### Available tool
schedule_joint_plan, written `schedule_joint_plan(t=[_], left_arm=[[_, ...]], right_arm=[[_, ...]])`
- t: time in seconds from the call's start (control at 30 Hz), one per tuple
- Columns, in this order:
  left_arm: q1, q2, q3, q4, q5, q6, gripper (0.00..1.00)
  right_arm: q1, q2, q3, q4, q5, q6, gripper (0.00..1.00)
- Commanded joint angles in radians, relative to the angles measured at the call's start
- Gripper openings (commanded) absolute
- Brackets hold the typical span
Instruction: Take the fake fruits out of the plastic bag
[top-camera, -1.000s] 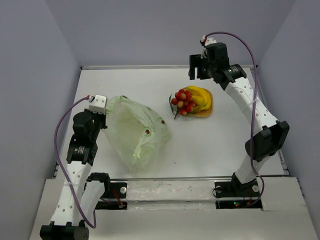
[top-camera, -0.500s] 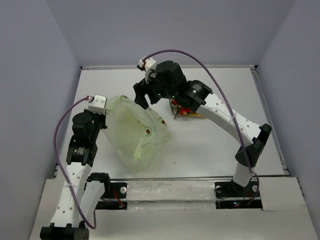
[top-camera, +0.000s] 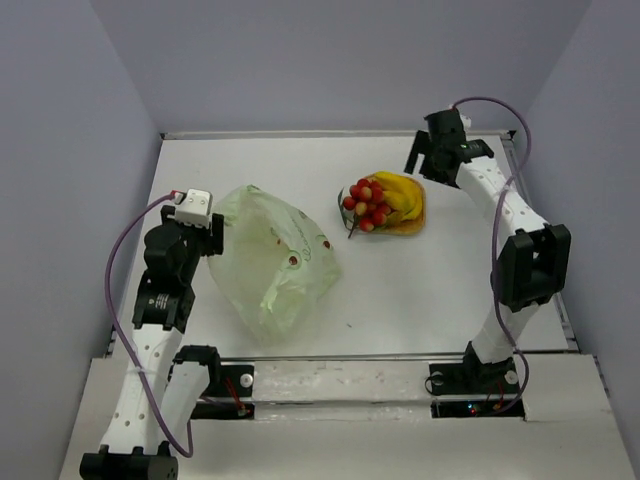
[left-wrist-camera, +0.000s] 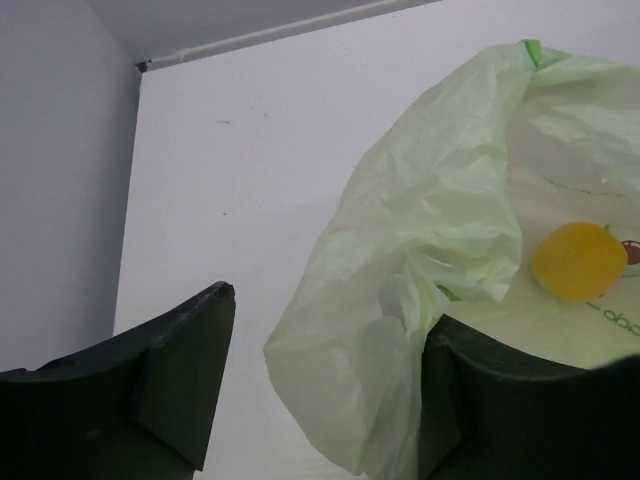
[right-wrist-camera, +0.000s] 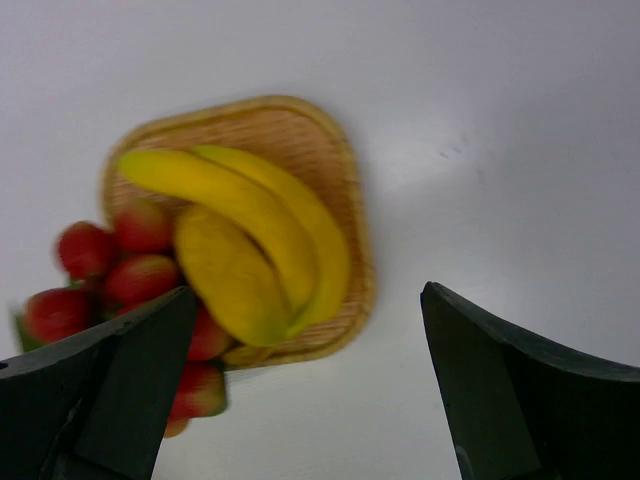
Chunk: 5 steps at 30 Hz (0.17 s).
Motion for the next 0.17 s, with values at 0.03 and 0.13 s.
schedule_joint_plan(t=[0.03, 0.13], left_arm=[[0.004, 0.018, 0.037, 0.071, -0.003, -0.012, 0.98], [0.004, 0.034, 0.049, 0.083, -0.019, -0.017, 0.99]], right_arm=[[-0.027, -0.137, -0.084, -0.087, 0.174, 0.141, 1.0], [-0.027, -0.184, -0.145, -0.046, 0.239, 0.149, 1.0]])
